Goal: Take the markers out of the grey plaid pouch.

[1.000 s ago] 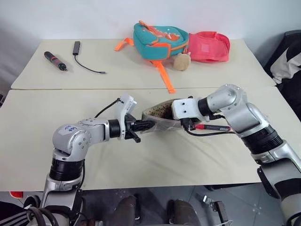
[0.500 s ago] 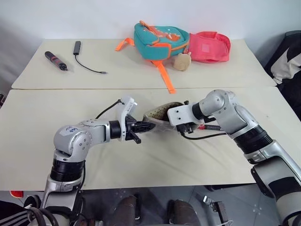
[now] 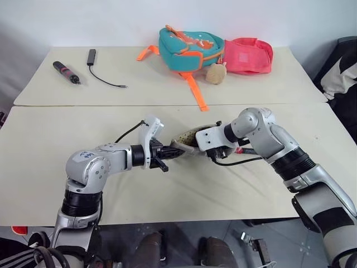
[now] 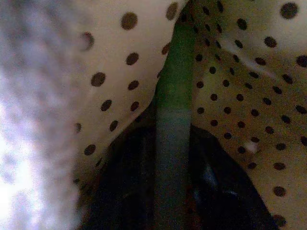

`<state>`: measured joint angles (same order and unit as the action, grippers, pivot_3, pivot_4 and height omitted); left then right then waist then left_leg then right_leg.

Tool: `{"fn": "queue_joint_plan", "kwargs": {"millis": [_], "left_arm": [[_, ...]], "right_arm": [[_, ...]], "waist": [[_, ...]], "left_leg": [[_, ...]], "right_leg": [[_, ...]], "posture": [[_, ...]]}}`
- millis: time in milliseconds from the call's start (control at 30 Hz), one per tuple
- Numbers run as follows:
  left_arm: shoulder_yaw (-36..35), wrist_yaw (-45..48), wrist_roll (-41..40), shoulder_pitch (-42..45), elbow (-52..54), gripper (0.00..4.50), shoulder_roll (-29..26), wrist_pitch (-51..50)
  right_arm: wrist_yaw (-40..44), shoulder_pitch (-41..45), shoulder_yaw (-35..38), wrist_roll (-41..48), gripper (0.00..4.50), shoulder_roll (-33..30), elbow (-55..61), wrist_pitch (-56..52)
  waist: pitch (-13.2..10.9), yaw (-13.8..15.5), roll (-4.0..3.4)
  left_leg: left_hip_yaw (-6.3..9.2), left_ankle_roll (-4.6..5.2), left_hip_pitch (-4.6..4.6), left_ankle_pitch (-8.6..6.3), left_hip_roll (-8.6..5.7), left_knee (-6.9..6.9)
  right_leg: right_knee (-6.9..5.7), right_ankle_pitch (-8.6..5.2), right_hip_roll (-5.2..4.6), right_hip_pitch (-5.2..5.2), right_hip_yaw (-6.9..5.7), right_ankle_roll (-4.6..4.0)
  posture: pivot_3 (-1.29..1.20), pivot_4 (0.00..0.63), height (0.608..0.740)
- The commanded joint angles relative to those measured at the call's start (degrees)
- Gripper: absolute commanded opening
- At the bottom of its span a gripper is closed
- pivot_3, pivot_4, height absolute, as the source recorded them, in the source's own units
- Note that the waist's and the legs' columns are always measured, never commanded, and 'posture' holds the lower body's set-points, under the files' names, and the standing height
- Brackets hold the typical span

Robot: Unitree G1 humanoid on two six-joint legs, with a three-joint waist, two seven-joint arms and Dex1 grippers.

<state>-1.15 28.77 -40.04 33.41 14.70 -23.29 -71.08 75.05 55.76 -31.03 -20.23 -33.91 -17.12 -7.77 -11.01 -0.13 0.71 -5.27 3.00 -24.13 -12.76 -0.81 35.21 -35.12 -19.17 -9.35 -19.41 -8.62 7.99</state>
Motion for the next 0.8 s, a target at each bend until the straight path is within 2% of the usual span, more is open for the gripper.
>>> {"fn": "queue_joint_plan", "kwargs": {"millis": [33, 233, 333, 467, 633, 800], "left_arm": [[-1.3, 0.3, -1.6, 0.8, 1.6, 0.0, 0.4, 0.2], [-1.5, 0.1, -1.8, 0.8, 1.7, 0.0, 0.7, 0.0], [-1.6, 0.0, -1.8, 0.8, 1.8, 0.0, 0.8, -0.2], [-1.7, -0.1, -1.8, 0.7, 1.9, 0.0, 0.9, -0.3], [-1.8, -0.2, -1.7, 0.6, 2.0, 0.0, 1.0, -0.3], [-1.2, -0.5, -0.2, 0.6, 1.7, 0.0, 0.3, 1.0]], "right_arm": [[0.4, -1.2, -0.6, -1.1, 2.4, -0.1, -0.8, -0.4], [0.9, -1.4, -1.0, -1.2, 2.4, 0.4, -0.9, -0.2], [1.3, -1.4, -0.9, -1.0, 1.8, 0.5, -1.2, -0.8], [0.7, -1.3, -0.6, -1.4, 0.48, 0.5, -1.6, 0.0], [0.2, -0.5, 2.1, 0.8, 0.42, 0.5, 1.2, -0.9], [3.9, 0.3, 7.8, 7.6, 0.42, -1.0, 9.7, -7.0]], "waist": [[0.0, 0.0, 0.0], [0.0, 0.0, 0.01], [0.0, -0.1, 0.02], [0.0, -0.1, 0.02], [0.0, -0.1, 0.02], [0.0, 0.0, 0.02]], "left_leg": [[0.0, 0.0, 0.0, 0.0, 0.0, 0.0], [0.0, 0.0, 0.0, 0.0, 0.0, 0.0], [0.0, 0.0, 0.01, 0.0, 0.0, 0.0], [-0.01, -0.01, 0.01, 0.0, 0.0, 0.0], [-0.01, -0.01, 0.01, 0.0, 0.0, 0.01], [0.0, -0.01, -0.03, 0.0, 0.0, 0.0]], "right_leg": [[0.0, 0.0, 0.0, 0.0, 0.0, 0.0], [0.0, 0.0, 0.01, 0.0, 0.0, 0.0], [0.0, 0.0, 0.01, 0.0, 0.01, 0.0], [-0.03, 0.0, 0.01, -0.01, 0.02, 0.0], [-0.02, 0.0, 0.01, -0.01, 0.02, 0.0], [-0.01, 0.0, 0.01, -0.06, 0.02, 0.0]], "posture": [[0.0, 0.15, 0.74], [0.0, 0.15, 0.74], [0.0, 0.15, 0.74], [0.0, 0.15, 0.74], [0.0, 0.15, 0.74], [0.0, 0.15, 0.74]]}}
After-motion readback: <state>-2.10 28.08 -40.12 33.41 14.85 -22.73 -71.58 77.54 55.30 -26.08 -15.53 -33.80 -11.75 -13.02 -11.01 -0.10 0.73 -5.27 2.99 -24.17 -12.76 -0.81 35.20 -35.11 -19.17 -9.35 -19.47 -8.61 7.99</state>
